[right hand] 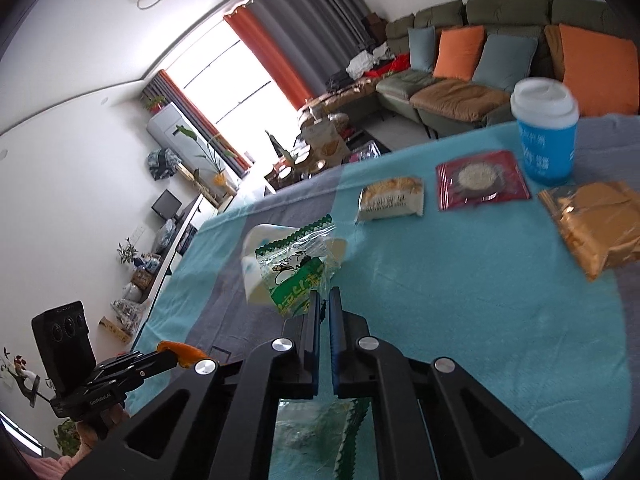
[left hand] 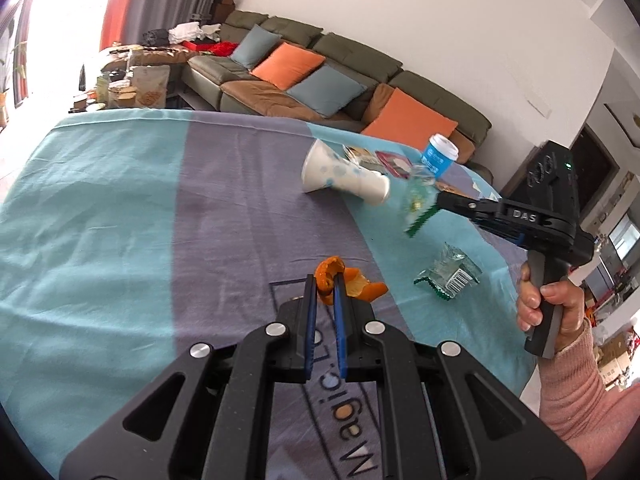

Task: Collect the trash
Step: 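Lift the orange peel and plastic bag and carry them toward the teal bin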

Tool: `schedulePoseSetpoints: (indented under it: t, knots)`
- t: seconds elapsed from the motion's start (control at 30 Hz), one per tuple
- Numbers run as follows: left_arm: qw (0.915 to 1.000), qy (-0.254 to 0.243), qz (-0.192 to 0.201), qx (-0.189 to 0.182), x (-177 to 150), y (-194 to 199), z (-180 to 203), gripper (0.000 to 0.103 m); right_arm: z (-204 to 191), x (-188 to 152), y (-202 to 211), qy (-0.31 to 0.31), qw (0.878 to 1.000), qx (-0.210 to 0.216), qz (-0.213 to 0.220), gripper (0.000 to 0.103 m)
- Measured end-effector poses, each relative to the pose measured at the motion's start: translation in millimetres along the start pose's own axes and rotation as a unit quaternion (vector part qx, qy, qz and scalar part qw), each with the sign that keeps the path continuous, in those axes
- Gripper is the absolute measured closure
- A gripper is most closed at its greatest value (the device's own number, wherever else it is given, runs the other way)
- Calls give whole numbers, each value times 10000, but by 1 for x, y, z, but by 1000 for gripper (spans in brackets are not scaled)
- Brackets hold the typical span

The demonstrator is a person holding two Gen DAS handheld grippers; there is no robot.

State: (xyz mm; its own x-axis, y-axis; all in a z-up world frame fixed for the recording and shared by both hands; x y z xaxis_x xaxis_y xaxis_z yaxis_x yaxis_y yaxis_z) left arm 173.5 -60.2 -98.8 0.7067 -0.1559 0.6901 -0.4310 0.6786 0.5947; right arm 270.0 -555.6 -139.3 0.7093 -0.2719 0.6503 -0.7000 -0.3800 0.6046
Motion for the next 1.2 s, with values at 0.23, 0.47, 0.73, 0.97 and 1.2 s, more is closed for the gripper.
schedulePoseSetpoints:
  t: [0.23, 0.47, 0.73, 0.97, 1.2]
  knots:
    - [9993, 71, 256, 249, -9, 37, -15, 94, -34, 0, 16, 333, 9987, 316, 208, 100]
    - [9966, 87, 527, 627, -20, 78, -25, 94, -76, -8, -3, 691, 9942, 821, 13, 100]
    - [9917, 310, 782, 969, -36, 125, -43, 94, -135, -21, -37, 1079, 9838, 1379, -381, 100]
    - [9842, 607, 1040, 1296, -51, 167, -69, 94, -184, -29, -70, 1389, 9722, 1732, -744, 100]
    - [9728, 912, 1286, 1698, -64, 211, -94, 94, -233, -38, -99, 1659, 9601, 2018, -996, 100]
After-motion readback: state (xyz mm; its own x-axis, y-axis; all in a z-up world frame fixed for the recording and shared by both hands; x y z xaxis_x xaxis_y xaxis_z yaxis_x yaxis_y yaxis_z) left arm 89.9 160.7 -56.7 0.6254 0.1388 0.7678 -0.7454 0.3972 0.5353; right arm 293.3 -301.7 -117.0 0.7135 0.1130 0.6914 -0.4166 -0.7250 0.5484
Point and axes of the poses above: each gripper's, at about its wrist camera, not at the fingertips, and y roughly against the way its jaws point, z to its right, x to its top, the point moved 1 cm from there along -y, roughly the way its jaws point, and after that the axes turned 6 degrees about -x, right-handed, at the moved point
